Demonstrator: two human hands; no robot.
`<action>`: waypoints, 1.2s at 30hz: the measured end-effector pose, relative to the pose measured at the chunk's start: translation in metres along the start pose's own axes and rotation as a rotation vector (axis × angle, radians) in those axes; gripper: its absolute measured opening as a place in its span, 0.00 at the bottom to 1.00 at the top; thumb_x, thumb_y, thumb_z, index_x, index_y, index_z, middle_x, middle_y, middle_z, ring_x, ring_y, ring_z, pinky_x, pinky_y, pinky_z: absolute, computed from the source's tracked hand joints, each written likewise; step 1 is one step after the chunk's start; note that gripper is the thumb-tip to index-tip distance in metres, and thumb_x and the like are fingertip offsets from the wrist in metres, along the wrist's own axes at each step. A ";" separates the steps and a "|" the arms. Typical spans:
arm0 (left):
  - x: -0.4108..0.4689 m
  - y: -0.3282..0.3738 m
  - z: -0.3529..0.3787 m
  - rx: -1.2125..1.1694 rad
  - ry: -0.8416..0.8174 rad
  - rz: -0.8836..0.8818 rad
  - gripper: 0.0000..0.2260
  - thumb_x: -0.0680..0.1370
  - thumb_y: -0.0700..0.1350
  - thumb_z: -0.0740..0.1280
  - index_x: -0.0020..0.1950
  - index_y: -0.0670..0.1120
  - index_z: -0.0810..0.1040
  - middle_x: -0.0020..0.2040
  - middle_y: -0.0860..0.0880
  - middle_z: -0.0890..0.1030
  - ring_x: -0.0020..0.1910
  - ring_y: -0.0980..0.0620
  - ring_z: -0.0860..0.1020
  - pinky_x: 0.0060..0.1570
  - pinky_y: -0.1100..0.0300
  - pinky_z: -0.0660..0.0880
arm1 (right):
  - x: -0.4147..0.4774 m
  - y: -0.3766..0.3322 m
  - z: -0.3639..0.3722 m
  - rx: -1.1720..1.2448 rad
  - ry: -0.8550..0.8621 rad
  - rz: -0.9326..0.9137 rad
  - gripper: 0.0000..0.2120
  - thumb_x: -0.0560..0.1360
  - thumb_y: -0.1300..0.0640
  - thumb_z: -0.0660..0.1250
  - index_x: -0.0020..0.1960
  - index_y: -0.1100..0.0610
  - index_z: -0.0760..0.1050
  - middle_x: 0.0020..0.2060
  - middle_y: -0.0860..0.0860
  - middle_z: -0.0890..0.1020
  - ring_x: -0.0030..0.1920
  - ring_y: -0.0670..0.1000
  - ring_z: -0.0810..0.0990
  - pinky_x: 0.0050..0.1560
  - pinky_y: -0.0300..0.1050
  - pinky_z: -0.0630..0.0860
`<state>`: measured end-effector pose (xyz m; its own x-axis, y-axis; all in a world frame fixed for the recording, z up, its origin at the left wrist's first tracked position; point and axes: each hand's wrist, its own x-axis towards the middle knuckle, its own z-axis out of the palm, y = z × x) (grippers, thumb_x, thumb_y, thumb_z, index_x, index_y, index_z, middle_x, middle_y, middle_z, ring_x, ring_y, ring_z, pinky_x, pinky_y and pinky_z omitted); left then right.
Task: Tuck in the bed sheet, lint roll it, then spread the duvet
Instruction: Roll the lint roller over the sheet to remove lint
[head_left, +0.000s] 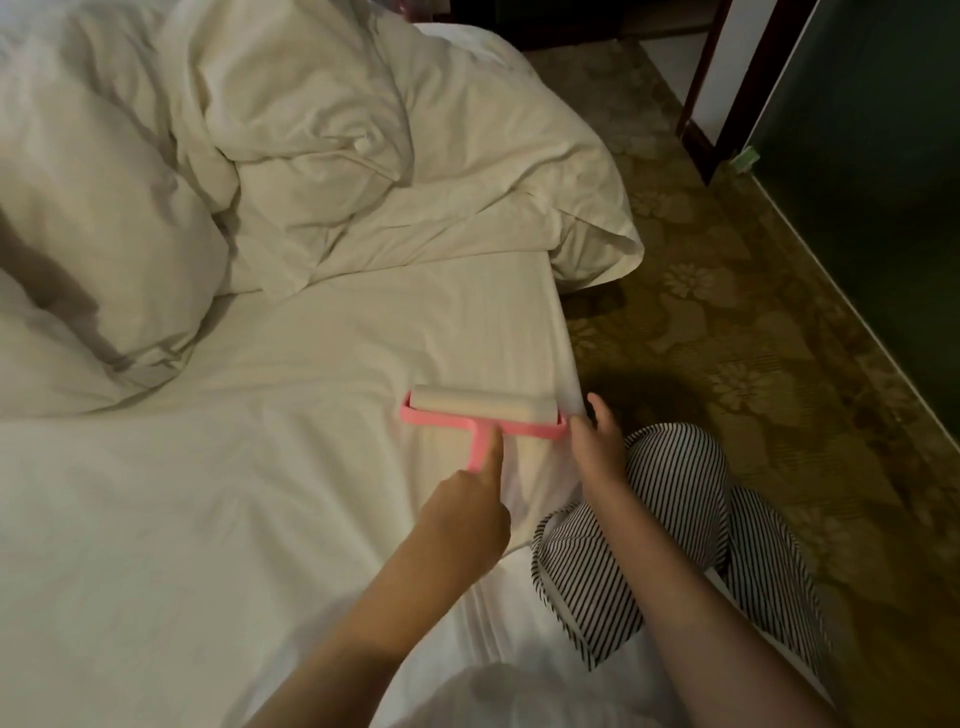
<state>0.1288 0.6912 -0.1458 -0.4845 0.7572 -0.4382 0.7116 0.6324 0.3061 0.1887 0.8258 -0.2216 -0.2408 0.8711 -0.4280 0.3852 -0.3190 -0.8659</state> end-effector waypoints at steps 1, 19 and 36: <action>0.006 -0.002 -0.001 0.000 0.014 0.008 0.35 0.77 0.37 0.56 0.77 0.50 0.38 0.41 0.43 0.75 0.46 0.41 0.76 0.39 0.58 0.64 | -0.001 0.000 0.000 -0.017 -0.009 -0.007 0.24 0.79 0.62 0.57 0.74 0.57 0.61 0.71 0.55 0.66 0.70 0.55 0.66 0.68 0.50 0.64; -0.095 -0.087 0.007 -0.050 0.195 -0.215 0.33 0.81 0.44 0.52 0.74 0.55 0.30 0.41 0.50 0.67 0.38 0.46 0.72 0.40 0.59 0.66 | -0.026 0.014 0.013 -0.836 -0.290 -0.655 0.30 0.76 0.45 0.46 0.76 0.54 0.57 0.75 0.52 0.58 0.75 0.52 0.53 0.72 0.47 0.48; -0.050 -0.064 0.006 0.121 0.390 -0.121 0.30 0.79 0.36 0.49 0.73 0.41 0.32 0.31 0.46 0.58 0.38 0.44 0.80 0.32 0.60 0.65 | -0.029 0.022 0.012 -1.175 -0.440 -0.548 0.29 0.81 0.44 0.51 0.77 0.47 0.43 0.77 0.47 0.42 0.76 0.49 0.39 0.73 0.49 0.38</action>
<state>0.1100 0.6119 -0.1487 -0.7079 0.6984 -0.1049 0.6811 0.7144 0.1604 0.1934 0.7887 -0.2310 -0.7811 0.5224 -0.3420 0.6191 0.7189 -0.3159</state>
